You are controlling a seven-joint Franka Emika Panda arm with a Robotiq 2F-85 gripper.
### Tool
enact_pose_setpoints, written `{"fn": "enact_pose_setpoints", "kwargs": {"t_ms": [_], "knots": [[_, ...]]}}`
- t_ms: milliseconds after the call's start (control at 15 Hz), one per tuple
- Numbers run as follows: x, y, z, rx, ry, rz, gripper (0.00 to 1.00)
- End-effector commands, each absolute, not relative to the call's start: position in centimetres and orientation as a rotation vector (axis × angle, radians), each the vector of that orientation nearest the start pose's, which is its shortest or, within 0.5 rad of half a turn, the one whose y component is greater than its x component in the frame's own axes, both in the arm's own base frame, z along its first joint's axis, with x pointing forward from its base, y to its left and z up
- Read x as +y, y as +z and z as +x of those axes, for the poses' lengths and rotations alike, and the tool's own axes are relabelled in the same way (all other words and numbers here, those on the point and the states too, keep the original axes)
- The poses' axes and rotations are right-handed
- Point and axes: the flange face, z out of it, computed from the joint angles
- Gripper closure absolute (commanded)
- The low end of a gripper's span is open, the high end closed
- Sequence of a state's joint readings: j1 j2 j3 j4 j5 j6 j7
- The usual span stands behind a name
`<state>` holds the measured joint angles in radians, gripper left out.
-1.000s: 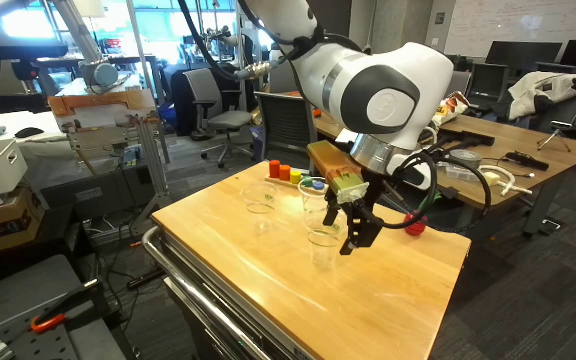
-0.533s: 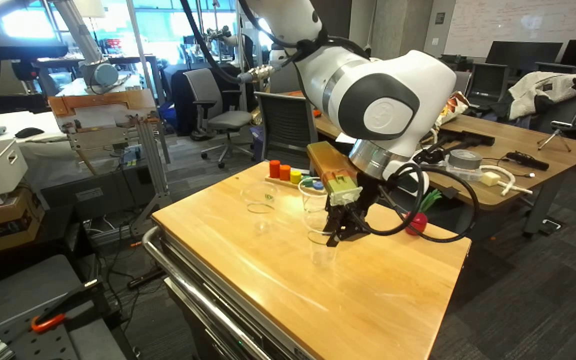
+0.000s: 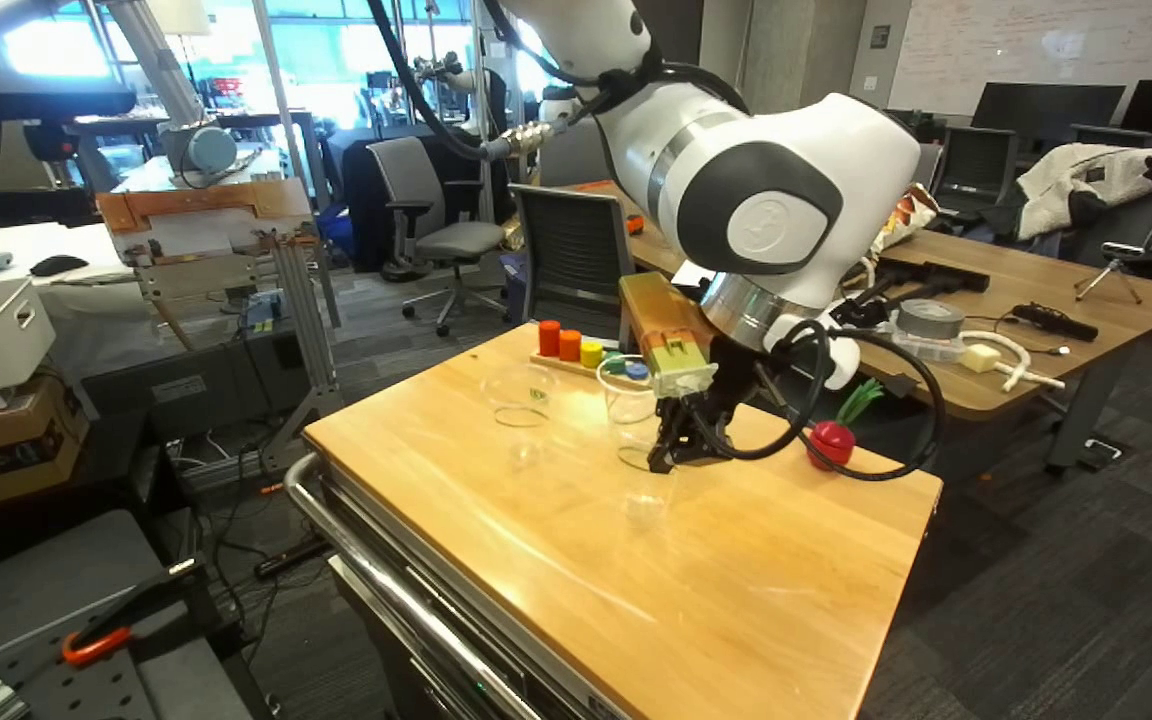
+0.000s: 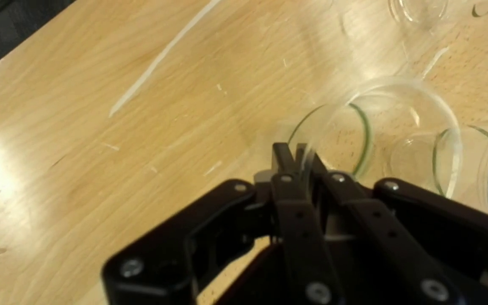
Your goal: Stack the cups together
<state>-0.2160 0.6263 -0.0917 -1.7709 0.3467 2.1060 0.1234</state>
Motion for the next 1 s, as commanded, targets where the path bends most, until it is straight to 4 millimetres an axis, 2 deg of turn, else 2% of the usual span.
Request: {"fn": "enact_pose_setpoints", "kwargs": {"t_ms": [0, 200, 600, 733, 933], "knots": [[-17.2, 22.1, 61.4, 0.951, 0.352, -2.689, 0.91], [-17.0, 25.5, 62.3, 0.982, 0.287, -2.724, 0.92], [-15.2, 34.5, 64.4, 1.007, 0.139, -2.694, 0.92], [-14.3, 36.4, 65.1, 0.991, 0.115, -2.691, 0.92], [-11.9, 37.2, 66.0, 0.910, 0.138, -2.691, 0.92]]}}
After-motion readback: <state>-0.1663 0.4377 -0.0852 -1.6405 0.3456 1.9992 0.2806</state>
